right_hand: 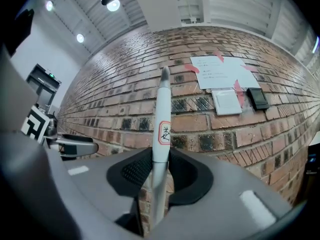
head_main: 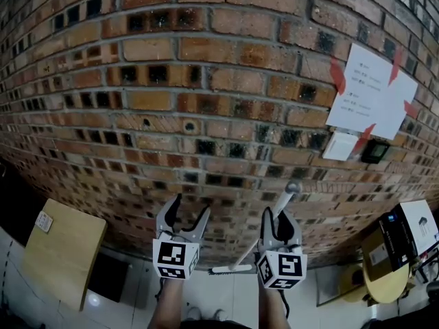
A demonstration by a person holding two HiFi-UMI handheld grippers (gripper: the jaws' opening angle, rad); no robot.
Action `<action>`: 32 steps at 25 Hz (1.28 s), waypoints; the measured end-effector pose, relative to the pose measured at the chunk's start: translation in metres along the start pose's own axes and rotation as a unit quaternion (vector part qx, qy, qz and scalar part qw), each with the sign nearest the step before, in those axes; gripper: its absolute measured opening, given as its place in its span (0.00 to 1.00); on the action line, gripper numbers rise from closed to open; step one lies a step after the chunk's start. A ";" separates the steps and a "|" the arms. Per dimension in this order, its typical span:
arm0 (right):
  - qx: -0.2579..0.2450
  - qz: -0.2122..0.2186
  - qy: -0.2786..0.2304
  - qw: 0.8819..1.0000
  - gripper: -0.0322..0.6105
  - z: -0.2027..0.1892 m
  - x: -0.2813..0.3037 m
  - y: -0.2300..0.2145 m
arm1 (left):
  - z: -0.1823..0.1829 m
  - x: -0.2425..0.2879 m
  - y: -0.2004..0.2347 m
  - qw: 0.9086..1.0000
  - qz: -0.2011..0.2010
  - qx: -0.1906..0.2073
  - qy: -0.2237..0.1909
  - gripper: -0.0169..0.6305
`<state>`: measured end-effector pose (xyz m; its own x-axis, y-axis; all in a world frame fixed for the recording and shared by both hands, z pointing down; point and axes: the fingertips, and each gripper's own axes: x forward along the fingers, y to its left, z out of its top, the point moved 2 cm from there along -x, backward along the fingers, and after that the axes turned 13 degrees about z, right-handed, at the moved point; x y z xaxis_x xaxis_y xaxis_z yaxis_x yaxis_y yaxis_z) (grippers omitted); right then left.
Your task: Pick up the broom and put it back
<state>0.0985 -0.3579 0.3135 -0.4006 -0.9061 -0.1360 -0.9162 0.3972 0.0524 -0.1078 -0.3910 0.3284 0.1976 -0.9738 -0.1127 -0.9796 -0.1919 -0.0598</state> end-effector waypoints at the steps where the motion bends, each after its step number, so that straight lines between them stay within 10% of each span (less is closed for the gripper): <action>1: 0.000 0.002 0.001 1.000 0.21 -0.001 0.000 0.001 | 0.000 -0.001 0.001 1.000 0.001 0.001 0.001 0.52; 19: -0.005 -0.001 0.014 1.000 0.21 -0.008 0.000 0.011 | 0.003 -0.004 0.006 1.000 -0.009 0.007 -0.001 0.52; 32: -0.019 -0.023 -0.024 0.999 0.21 -0.007 -0.044 -0.020 | 0.003 0.015 -0.065 0.995 -0.105 -0.002 0.000 0.52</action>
<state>0.1344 -0.3273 0.3252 -0.3587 -0.9145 -0.1870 -0.9334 0.3494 0.0817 -0.0409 -0.3927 0.3281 0.3970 -0.9125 -0.0984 -0.9172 -0.3906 -0.0783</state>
